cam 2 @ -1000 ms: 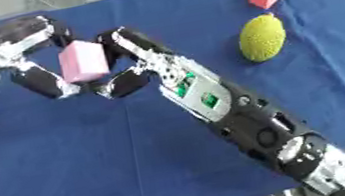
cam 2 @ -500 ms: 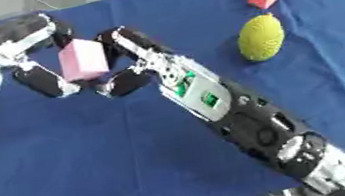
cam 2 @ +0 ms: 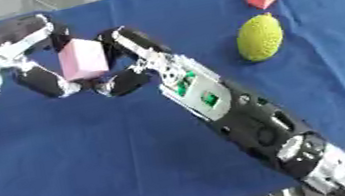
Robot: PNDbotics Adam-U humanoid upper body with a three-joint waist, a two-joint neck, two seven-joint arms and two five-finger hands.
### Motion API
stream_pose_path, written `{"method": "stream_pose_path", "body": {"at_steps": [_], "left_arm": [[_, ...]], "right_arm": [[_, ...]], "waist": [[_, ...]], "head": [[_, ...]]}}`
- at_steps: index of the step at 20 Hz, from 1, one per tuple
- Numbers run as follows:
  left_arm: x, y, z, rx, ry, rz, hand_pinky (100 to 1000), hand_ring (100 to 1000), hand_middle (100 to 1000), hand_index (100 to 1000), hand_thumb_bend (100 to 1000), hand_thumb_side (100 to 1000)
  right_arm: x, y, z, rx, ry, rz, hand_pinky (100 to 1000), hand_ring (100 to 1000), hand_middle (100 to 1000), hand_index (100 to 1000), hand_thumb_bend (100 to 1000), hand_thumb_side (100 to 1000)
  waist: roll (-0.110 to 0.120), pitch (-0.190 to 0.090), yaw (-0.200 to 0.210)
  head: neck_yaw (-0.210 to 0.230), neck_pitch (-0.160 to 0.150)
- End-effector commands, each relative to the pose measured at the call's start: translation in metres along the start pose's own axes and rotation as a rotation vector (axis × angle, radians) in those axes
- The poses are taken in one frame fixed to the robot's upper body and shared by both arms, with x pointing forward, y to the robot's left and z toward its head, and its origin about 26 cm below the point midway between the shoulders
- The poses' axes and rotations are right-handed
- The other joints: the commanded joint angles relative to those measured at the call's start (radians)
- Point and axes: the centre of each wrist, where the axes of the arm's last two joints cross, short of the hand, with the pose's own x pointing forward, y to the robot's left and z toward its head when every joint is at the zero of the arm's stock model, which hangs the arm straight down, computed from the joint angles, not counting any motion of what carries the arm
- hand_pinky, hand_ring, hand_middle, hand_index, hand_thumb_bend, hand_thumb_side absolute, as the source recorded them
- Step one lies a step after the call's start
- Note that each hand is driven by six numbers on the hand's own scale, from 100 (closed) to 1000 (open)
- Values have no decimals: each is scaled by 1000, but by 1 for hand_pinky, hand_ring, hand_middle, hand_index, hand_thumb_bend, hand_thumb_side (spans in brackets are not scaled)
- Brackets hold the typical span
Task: Pick up the objects with one hand, pass them to the other hand, and then place them into the box on the other side of the table.
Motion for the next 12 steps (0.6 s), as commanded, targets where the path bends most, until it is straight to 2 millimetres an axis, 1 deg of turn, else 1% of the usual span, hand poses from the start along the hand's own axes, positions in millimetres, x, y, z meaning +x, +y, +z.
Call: {"method": "stream_pose_path", "body": {"at_steps": [1, 2, 3, 4, 6, 7, 12], "left_arm": [[2, 14, 3, 49, 6, -8, 718, 619, 524, 530, 188, 211], [2, 14, 3, 48, 8, -7, 716, 614, 514, 521, 179, 208], [2, 14, 3, 48, 10, -7, 716, 611, 511, 517, 176, 206], [2, 14, 3, 48, 12, -7, 713, 606, 502, 508, 169, 198], [2, 13, 3, 46, 17, -7, 709, 601, 495, 502, 167, 188], [2, 13, 3, 45, 20, -7, 708, 601, 493, 502, 168, 185], [2, 12, 3, 41, 28, -11, 703, 592, 479, 491, 168, 166]], "right_arm": [[13, 2, -2, 21, -51, -7, 767, 569, 519, 567, 289, 100], [13, 2, -2, 20, -52, -7, 768, 578, 537, 590, 338, 100], [13, 2, -2, 19, -52, -6, 769, 583, 545, 599, 358, 100], [13, 2, -2, 18, -52, -5, 773, 597, 562, 620, 412, 100], [14, 2, -2, 17, -56, -3, 778, 615, 586, 651, 459, 100], [14, 1, -2, 16, -58, -1, 780, 621, 595, 663, 465, 101], [14, 2, -2, 11, -64, 4, 794, 656, 644, 721, 507, 165]], "waist": [[-1, -18, 0], [-1, -18, 0], [-2, -18, 0], [-2, -18, 0], [-2, -18, 0], [-2, -19, 0], [-3, -19, 1]], "head": [[0, 5], [0, 5], [0, 5], [1, 5], [1, 5], [1, 5], [0, 5]]}}
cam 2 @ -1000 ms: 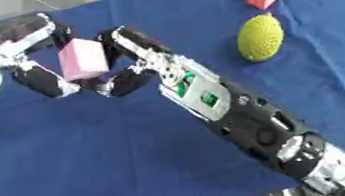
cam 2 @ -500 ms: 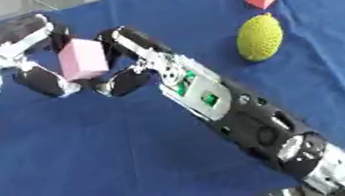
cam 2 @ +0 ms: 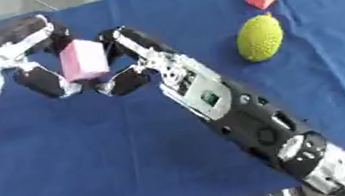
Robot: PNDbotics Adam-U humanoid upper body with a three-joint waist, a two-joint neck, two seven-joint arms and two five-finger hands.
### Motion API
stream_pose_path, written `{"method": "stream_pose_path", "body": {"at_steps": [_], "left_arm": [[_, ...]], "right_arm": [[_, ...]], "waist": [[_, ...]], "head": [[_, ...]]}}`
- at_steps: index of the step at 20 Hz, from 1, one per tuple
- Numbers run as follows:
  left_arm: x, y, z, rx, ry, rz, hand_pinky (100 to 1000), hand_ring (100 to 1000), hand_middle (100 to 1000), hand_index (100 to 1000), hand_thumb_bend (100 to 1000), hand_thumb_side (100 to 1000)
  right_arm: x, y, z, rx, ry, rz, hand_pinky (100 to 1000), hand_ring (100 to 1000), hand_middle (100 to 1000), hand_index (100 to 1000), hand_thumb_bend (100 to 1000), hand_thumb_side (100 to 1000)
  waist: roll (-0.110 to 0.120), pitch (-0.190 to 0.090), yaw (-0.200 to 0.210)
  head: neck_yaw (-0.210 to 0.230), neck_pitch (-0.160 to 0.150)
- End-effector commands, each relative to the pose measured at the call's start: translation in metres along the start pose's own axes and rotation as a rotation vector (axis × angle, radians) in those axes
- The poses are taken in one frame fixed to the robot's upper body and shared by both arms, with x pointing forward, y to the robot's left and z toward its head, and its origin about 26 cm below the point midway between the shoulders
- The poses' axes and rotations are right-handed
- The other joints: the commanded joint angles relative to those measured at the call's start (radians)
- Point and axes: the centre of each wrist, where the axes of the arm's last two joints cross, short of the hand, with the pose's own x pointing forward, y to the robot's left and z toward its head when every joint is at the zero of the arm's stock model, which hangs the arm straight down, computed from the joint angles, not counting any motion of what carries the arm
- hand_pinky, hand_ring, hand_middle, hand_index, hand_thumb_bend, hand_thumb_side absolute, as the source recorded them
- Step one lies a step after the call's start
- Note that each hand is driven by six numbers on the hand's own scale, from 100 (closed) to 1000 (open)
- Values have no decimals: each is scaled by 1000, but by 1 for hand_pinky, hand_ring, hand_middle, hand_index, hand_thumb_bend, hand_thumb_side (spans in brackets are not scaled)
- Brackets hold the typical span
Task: Pick up the objects with one hand, pass them to the other hand, and then place them into the box on the other side of the table.
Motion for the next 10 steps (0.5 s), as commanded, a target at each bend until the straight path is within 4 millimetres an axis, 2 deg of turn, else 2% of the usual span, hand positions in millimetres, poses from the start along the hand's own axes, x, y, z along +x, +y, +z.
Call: {"method": "stream_pose_path", "body": {"at_steps": [1, 10], "left_arm": [[0, 13, 3, 44, 15, -17, 702, 591, 478, 490, 166, 165], [-1, 13, 3, 53, 26, -17, 694, 582, 468, 478, 162, 146]], "right_arm": [[15, 3, -3, 16, -66, -1, 795, 660, 649, 727, 511, 171], [15, 3, -3, 40, -83, 24, 814, 712, 713, 796, 551, 212]], "waist": [[-3, -20, 1], [-3, -20, 0]], "head": [[0, 5], [1, 5]]}}
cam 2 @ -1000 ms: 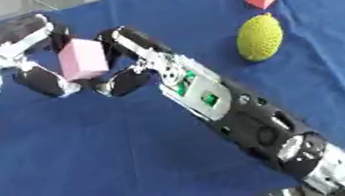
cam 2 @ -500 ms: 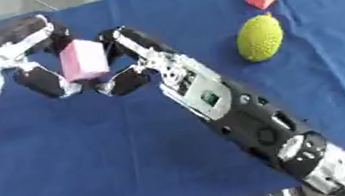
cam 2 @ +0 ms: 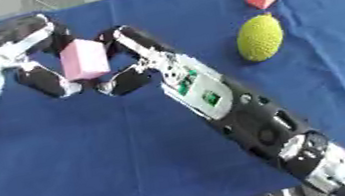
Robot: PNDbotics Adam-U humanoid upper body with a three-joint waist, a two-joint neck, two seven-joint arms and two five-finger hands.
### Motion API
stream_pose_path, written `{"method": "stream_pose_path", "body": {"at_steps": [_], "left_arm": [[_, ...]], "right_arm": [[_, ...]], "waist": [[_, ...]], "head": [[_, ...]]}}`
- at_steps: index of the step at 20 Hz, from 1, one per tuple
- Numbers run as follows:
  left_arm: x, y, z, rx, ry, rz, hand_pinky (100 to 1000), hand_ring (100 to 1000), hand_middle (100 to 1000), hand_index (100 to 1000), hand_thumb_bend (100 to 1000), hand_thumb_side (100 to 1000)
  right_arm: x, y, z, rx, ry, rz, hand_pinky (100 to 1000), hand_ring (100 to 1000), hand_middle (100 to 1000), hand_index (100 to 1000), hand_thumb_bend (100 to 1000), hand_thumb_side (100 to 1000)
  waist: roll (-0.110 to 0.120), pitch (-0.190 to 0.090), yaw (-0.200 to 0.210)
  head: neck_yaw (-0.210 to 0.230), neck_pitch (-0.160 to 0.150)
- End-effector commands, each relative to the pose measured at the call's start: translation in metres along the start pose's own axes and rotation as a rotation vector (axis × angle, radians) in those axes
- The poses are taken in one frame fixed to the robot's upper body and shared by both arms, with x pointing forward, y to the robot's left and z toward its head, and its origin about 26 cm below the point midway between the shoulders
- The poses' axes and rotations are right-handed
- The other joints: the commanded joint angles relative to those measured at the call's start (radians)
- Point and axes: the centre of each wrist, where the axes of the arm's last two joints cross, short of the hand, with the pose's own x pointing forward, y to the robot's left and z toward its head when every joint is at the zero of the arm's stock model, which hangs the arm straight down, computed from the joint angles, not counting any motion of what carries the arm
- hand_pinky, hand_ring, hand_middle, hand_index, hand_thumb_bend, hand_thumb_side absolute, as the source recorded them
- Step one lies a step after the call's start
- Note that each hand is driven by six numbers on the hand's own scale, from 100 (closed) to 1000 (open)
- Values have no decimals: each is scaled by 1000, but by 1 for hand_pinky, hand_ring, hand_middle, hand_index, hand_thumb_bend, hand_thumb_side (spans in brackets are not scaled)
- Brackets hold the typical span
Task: Pick up the objects with one hand, pass them to the other hand, and then place them into the box on the other side of the table.
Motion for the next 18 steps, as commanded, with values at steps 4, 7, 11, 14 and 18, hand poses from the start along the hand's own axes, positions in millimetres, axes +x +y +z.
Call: {"method": "stream_pose_path", "body": {"at_steps": [4, 7, 11, 14, 18], "left_arm": [[-2, 13, 4, 54, 23, -20, 690, 580, 465, 474, 170, 132], [-2, 14, 5, 56, 26, -25, 689, 579, 464, 473, 176, 126], [-4, 15, 6, 62, 33, -28, 687, 577, 463, 471, 179, 124], [-5, 15, 7, 63, 38, -29, 685, 575, 462, 469, 179, 125], [-7, 15, 7, 68, 48, -28, 682, 573, 458, 466, 177, 125]], "right_arm": [[15, 4, -3, 42, -71, 21, 822, 732, 737, 813, 553, 218], [15, 3, -2, 47, -75, 39, 825, 740, 746, 823, 544, 212], [15, 3, -1, 49, -78, 53, 827, 748, 755, 836, 541, 207], [15, 2, -1, 49, -84, 60, 830, 758, 764, 851, 530, 191], [14, 2, 0, 51, -97, 66, 831, 763, 769, 858, 533, 195]], "waist": [[-2, -20, -1], [-1, -21, -2], [-1, -22, -3], [-2, -22, -4], [-2, -22, -5]], "head": [[2, 5], [3, 5], [3, 5], [3, 5], [5, 5]]}}
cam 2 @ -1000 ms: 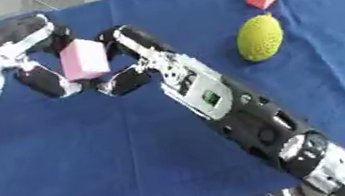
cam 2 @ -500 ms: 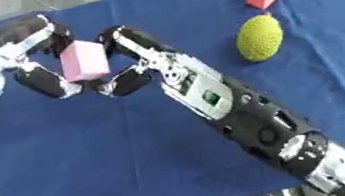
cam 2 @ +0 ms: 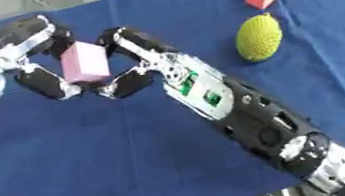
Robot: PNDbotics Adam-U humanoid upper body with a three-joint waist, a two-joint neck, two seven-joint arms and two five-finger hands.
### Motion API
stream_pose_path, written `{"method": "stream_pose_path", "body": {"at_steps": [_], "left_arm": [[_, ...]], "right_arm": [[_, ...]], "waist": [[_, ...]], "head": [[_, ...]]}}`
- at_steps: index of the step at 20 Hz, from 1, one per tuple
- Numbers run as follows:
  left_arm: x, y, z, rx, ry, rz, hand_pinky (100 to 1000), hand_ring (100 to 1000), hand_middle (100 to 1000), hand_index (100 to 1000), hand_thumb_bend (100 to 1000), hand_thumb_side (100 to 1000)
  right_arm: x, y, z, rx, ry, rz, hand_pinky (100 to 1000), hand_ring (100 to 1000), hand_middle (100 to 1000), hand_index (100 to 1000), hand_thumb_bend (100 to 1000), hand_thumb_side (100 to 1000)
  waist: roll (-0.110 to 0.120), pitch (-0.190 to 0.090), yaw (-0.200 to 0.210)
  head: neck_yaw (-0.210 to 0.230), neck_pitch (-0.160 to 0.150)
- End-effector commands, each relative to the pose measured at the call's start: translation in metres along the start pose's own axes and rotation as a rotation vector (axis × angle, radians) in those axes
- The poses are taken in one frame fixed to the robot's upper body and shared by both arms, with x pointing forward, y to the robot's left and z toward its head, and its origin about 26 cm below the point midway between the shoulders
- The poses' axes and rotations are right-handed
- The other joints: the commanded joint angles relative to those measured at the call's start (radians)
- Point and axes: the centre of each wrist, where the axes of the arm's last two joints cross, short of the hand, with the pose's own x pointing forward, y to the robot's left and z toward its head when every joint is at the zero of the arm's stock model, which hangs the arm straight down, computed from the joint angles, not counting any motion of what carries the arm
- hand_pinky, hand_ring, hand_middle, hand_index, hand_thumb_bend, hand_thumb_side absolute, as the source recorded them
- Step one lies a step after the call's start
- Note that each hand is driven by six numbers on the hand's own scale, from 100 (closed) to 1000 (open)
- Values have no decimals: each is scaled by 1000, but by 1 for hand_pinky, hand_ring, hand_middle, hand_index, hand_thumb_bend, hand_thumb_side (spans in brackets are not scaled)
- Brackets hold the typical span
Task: Pick up the objects with one hand, pass them to the other hand, and then place them into the box on the other side of the table.
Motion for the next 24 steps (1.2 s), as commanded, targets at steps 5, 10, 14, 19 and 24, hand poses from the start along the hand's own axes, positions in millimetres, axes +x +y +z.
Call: {"method": "stream_pose_path", "body": {"at_steps": [5, 10, 14, 19, 24], "left_arm": [[-11, 15, 5, 60, 47, -15, 679, 570, 456, 464, 177, 125], [-12, 15, 5, 64, 53, -12, 676, 568, 455, 463, 177, 125], [-14, 15, 6, 63, 61, -11, 672, 561, 448, 456, 183, 125], [-14, 15, 7, 53, 59, 9, 665, 542, 427, 437, 188, 130], [-13, 17, 10, 50, 48, 10, 662, 536, 419, 428, 206, 131]], "right_arm": [[17, 1, -2, 16, -87, 4, 832, 765, 771, 862, 514, 178], [17, 1, -1, 21, -89, 9, 832, 766, 773, 861, 481, 146], [15, 1, 0, 24, -85, 10, 832, 767, 774, 863, 508, 172], [14, 2, 1, 24, -71, 6, 830, 765, 773, 863, 528, 199], [12, 2, 1, 23, -56, 4, 829, 765, 772, 862, 532, 207]], "waist": [[-3, -23, -2], [-3, -24, -2], [-4, -25, -2], [-4, -25, 0], [-4, -24, 1]], "head": [[6, 5], [5, 5], [7, 5], [7, 5], [7, 5]]}}
